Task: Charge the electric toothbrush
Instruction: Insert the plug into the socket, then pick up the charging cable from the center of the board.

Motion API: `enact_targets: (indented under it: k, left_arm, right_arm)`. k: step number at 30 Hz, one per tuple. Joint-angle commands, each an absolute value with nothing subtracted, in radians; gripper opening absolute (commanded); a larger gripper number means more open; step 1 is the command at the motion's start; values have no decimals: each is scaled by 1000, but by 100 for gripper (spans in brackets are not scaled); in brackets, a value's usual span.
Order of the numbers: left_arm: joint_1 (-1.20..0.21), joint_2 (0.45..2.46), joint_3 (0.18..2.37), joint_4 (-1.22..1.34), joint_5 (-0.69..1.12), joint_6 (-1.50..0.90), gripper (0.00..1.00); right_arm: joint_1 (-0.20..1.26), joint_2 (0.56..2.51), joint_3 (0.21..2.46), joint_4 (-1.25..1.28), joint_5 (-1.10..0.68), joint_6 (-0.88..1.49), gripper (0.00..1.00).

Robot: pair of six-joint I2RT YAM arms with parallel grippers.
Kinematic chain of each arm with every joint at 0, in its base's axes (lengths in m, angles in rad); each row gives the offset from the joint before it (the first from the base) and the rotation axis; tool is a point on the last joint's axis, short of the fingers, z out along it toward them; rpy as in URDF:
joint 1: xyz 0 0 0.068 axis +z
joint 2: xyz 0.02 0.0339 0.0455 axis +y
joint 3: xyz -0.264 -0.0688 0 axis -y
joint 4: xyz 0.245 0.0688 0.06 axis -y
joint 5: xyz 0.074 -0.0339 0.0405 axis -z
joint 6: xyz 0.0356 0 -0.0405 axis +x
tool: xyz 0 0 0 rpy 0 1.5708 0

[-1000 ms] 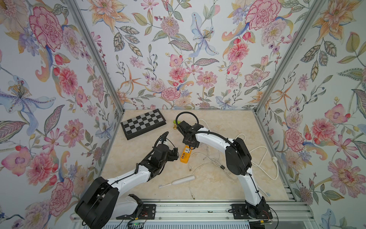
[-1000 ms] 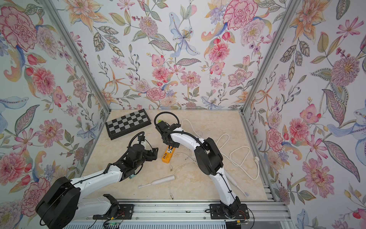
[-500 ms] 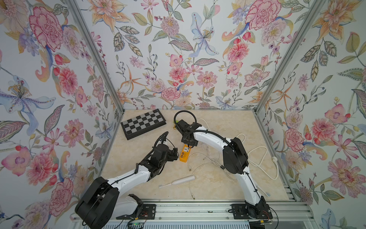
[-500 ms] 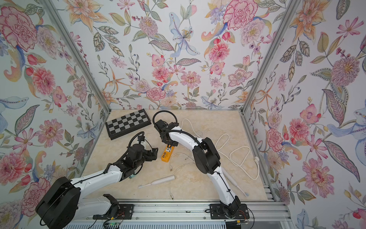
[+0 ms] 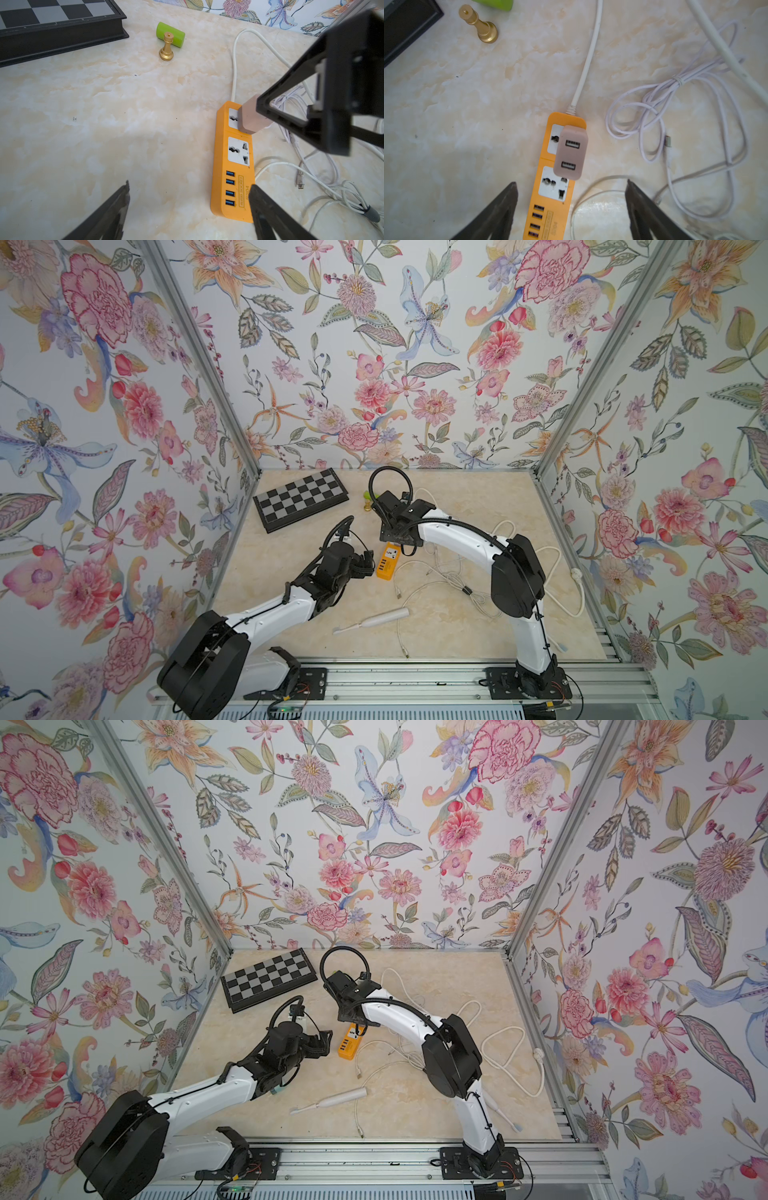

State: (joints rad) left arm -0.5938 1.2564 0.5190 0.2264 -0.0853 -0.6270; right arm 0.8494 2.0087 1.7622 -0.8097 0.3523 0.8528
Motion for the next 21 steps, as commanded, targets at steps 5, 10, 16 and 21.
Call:
enact_targets:
  k: [5,10,16,21]
  left_arm:
    - [-609,1262,586,222,-49,-604,88]
    - [-674,1297,623,273,-64,-620,87]
    - [-720,1343,666,298,-99,-647,86]
    - [-730,1371,690,296,-116,-650,86]
  right_arm:
    - [730,1730,1399,-662,244,665,84]
    - [630,1694,1250,-553,114,620,78]
    - [564,1762,1191,-434,-8,606,65]
    - [565,1849,1243,-416,-20,540,57]
